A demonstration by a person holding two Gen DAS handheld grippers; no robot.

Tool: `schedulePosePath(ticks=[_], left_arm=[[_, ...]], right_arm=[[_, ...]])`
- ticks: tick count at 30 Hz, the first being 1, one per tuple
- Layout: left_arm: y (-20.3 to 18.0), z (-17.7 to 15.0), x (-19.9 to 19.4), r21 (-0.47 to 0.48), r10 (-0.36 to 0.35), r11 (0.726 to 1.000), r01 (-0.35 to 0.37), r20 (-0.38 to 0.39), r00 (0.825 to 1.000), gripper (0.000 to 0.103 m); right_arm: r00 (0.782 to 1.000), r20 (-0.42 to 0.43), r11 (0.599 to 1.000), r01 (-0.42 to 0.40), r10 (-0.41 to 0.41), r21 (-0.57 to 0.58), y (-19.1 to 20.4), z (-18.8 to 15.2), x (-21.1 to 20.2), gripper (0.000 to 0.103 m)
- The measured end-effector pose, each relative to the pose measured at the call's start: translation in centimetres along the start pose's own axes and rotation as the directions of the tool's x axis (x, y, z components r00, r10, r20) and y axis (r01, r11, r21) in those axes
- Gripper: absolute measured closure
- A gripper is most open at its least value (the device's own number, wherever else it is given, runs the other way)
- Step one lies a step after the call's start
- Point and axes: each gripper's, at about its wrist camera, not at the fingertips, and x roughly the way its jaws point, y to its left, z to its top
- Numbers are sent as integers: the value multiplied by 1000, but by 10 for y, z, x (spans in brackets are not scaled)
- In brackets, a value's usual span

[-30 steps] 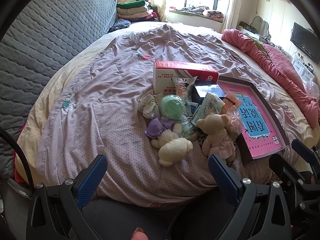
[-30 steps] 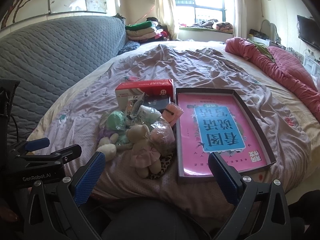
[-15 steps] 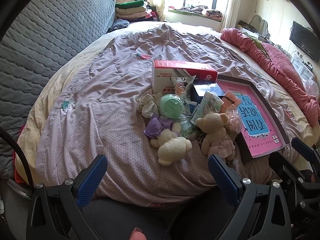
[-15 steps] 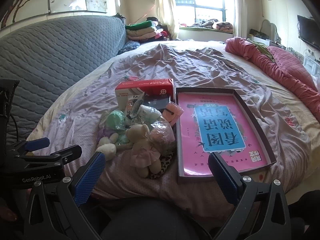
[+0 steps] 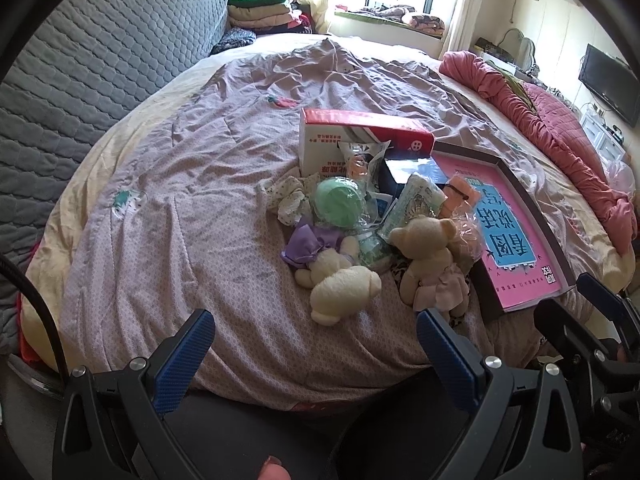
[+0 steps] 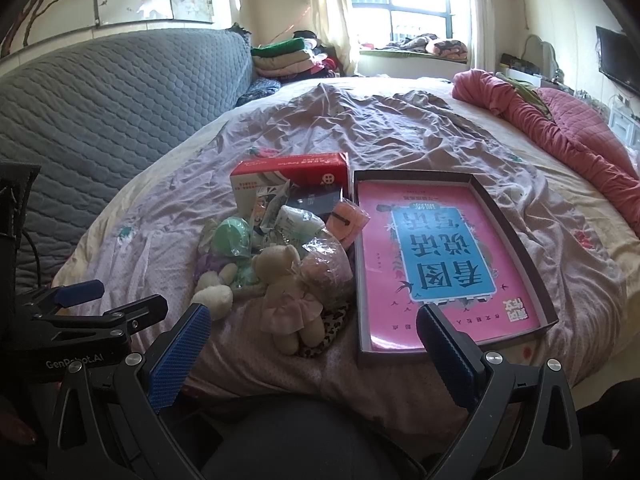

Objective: Organize soft objects
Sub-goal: 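Grasp the cream plush with purple hat with left tool while right tool grasps the clear bagged peach item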

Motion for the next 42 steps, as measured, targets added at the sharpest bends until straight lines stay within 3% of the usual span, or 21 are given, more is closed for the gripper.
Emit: schedulePosePath(ticks=[19, 32, 42], left_arm=[[8, 7, 55, -60, -50, 997, 41, -150, 987, 2], [-2, 21, 85, -69, -69, 996, 59, -157, 985, 2], [3, 24, 107, -81, -33, 997, 18, -191, 981, 2]], right_arm=[[995, -79, 998, 58, -59, -8, -29, 10, 45, 0], [993, -106, 994, 50, -61, -98, -22, 18, 91, 1], [992, -118, 992, 31, -46, -125, -23, 25, 113, 15]])
